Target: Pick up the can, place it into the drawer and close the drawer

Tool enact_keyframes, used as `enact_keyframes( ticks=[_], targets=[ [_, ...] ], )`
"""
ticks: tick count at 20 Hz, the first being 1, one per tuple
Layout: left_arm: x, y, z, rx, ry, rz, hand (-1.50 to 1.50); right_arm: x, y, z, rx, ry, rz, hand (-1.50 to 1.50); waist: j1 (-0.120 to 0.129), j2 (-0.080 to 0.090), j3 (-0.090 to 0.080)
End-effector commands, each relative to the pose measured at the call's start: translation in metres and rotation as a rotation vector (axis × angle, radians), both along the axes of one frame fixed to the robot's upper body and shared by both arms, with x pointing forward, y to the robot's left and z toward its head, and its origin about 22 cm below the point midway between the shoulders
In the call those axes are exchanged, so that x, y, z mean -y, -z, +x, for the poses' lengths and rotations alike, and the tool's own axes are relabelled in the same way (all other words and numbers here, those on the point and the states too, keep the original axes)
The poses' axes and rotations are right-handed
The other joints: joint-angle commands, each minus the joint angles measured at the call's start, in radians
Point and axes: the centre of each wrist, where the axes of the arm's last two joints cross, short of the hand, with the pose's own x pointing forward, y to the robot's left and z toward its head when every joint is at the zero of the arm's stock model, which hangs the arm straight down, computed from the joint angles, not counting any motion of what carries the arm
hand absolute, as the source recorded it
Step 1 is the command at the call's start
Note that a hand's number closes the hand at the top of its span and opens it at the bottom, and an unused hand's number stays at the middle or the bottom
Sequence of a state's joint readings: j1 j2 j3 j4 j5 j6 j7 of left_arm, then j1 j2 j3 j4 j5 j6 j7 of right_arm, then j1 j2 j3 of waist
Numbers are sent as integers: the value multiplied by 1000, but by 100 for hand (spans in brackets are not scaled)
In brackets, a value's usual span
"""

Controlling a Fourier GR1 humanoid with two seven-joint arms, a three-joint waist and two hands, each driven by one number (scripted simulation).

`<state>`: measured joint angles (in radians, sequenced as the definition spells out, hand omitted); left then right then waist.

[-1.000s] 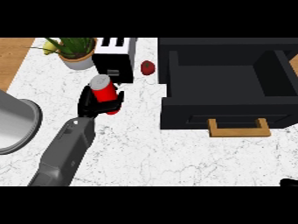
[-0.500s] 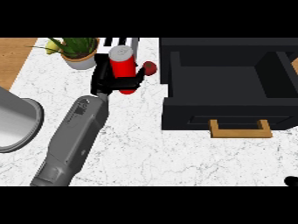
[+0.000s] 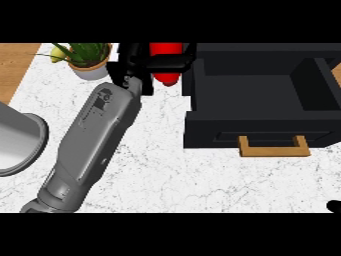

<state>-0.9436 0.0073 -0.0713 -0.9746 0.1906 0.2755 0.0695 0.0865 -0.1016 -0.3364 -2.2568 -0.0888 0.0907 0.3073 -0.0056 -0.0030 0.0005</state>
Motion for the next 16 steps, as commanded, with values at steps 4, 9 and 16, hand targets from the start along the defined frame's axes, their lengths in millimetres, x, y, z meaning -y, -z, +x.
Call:
enact_keyframes(
  ticks=[4,9,16],
  targets=[
    [40,-58,5,0,20,57,150,5,-8,-3,1,-12,11,-150,-11,3,0],
    [59,-69,12,5,0,73,150,-5,-12,-2,14,-20,5,-150,-24,6,0],
    [92,-110,13,-17,11,123,150,-11,-7,8,9,-36,9,-150,-39,10,1]
  ],
)
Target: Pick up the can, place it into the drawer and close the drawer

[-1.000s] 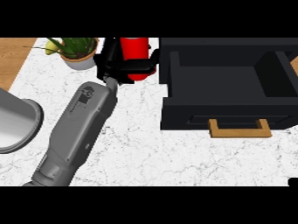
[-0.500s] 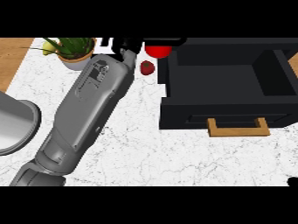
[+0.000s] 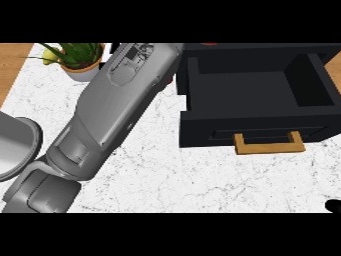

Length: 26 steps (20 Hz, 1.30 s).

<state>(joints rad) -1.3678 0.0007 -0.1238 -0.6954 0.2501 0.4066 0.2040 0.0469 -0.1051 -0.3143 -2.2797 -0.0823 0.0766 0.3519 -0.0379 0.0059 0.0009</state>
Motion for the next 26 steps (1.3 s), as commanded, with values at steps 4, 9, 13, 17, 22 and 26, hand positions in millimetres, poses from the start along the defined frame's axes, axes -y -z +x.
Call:
enact_keyframes(
  ticks=[4,9,13,17,22,26],
  targets=[
    [29,-23,0,8,-47,44,150,9,-7,18,19,-29,-14,-150,-43,12,2],
    [26,-13,8,-10,-43,86,150,-11,-19,18,10,-16,-7,-150,-33,14,0],
    [28,-16,10,9,-89,94,150,3,-7,15,14,-26,-2,-150,-40,13,2],
    [34,-15,7,-5,-170,90,-150,-5,-10,20,27,-53,-20,-150,-59,13,3],
    [31,-12,11,13,-214,89,-150,-8,-24,23,16,-47,-38,-150,-58,18,2],
    [27,-1,14,30,-236,86,-150,-9,-23,19,45,-59,-163,-150,-73,24,2]
  ],
)
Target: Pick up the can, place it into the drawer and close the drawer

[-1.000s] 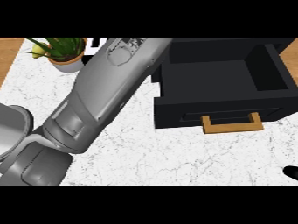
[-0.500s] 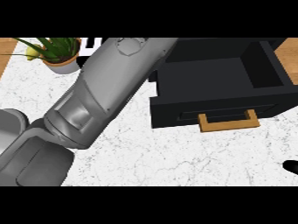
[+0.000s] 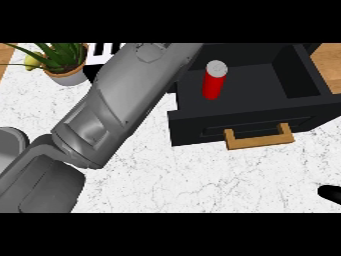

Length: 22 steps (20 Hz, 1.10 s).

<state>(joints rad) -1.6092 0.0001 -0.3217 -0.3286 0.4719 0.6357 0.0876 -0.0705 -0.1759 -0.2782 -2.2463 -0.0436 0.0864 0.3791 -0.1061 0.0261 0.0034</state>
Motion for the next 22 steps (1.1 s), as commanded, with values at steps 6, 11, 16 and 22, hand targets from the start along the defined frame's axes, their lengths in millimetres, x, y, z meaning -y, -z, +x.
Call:
enact_keyframes(
  ticks=[6,11,16,22],
  targets=[
    [2,-8,-1,-4,-25,-78,-150,-5,-14,20,99,-24,-236,-150,2,9,0],
    [-1,-2,1,-6,5,-133,-150,-17,-6,41,85,-15,-429,-150,32,9,-1],
    [0,-7,1,16,-18,-129,-150,-40,-2,60,96,7,-581,-150,41,6,-1],
    [0,-1,1,25,-33,-93,-150,-66,39,93,69,0,-767,-150,69,-5,-1]
  ],
)
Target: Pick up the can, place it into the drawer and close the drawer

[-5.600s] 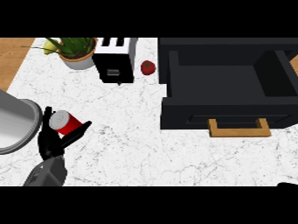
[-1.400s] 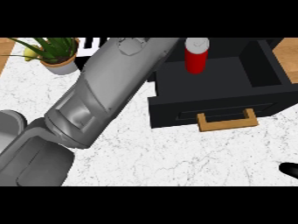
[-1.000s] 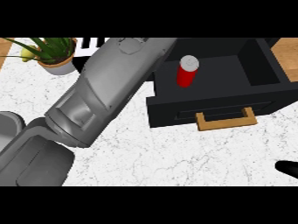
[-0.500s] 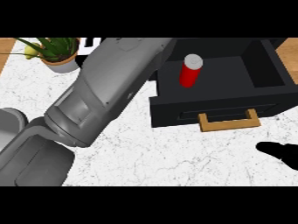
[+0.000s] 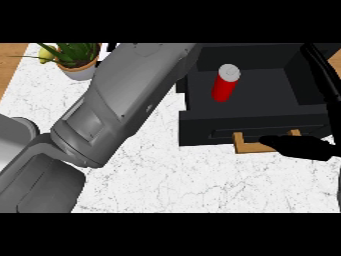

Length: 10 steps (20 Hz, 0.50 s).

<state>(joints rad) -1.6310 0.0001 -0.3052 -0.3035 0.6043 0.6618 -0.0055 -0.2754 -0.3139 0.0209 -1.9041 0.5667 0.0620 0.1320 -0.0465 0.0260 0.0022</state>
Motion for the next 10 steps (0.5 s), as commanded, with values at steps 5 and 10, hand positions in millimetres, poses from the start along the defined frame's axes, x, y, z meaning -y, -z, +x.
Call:
enact_keyframes(
  ticks=[5,10],
  targets=[
    [1,-17,0,1,27,15,-150,-13,55,42,-42,51,-240,-150,46,-13,-1],
    [-19,-9,9,4,22,4,-150,-38,65,83,-19,61,-313,-150,59,-10,-1]
  ],
)
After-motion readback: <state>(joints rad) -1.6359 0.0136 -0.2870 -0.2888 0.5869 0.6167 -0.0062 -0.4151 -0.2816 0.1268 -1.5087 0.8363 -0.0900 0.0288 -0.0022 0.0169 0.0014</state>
